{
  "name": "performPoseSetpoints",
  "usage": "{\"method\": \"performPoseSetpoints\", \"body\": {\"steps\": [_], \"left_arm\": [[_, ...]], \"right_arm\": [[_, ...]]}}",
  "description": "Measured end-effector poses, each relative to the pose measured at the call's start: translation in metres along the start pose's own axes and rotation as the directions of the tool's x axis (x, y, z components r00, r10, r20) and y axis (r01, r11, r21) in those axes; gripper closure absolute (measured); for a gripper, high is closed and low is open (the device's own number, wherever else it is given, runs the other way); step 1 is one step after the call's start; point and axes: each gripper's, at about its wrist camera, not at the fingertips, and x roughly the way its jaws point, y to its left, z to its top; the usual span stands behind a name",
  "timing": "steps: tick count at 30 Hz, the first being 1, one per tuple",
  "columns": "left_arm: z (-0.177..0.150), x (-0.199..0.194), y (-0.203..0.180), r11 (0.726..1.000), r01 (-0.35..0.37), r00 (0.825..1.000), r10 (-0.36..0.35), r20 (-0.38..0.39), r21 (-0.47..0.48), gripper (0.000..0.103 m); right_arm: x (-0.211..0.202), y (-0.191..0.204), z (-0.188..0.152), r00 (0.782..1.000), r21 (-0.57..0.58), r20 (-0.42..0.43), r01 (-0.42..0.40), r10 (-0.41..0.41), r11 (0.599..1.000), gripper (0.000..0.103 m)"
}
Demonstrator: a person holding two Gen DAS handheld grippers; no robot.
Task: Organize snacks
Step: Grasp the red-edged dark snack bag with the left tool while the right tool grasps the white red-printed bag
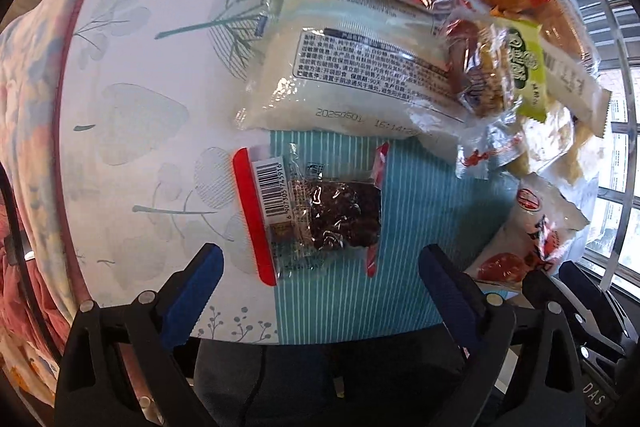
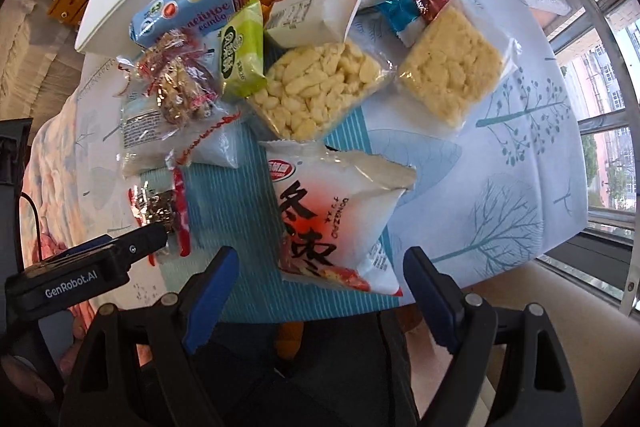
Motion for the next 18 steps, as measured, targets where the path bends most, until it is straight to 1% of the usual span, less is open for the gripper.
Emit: {"method": "performPoseSetpoints", "body": {"steps": [4,7,9,11,13,15,16,18], "left_arm": [[0.003,0.015,-0.007,1.000,-0.017,1.000,0.017,-0.013,-0.003,0.007],[0.004,0.025,-0.010,0.998,-0.055,0.998,0.055,-0.017,-0.013,0.010],[0.005,0.033,-0.011,0.998,-0.055,0.998,0.054,-0.020,-0.020,0.013],[0.006,0.039,-0.012,0.998,-0.053,0.998,0.052,-0.028,-0.039,0.022],[0.009,0.051,-0.003,0.997,-0.046,0.998,0.044,-0.038,-0.058,0.028],[0.007,0.057,0.002,0.997,-0.035,0.999,0.033,-0.029,-0.068,0.030],[0.006,0.058,0.002,0.997,-0.032,0.999,0.031,-0.023,-0.067,0.032],[0.005,0.058,0.002,0.998,-0.028,1.000,0.027,-0.011,-0.063,0.038]], "right_arm": [[0.010,-0.005,0.004,1.000,-0.007,-0.008,0.001,-0.001,1.000,0.018],[0.014,-0.009,0.006,1.000,-0.011,-0.008,-0.006,0.006,1.000,0.024],[0.017,-0.010,0.007,1.000,-0.019,-0.004,-0.011,0.011,1.000,0.025],[0.025,-0.005,0.012,1.000,-0.033,-0.003,-0.017,0.017,0.999,0.027],[0.026,-0.006,0.013,1.000,-0.044,-0.011,-0.024,0.023,0.999,0.036],[0.029,0.001,0.014,1.000,-0.050,-0.016,-0.014,0.014,0.999,0.040],[0.031,0.000,0.014,1.000,-0.051,-0.019,-0.017,0.016,0.999,0.046],[0.033,0.001,0.014,0.999,-0.047,-0.024,-0.027,0.026,0.999,0.048]]}}
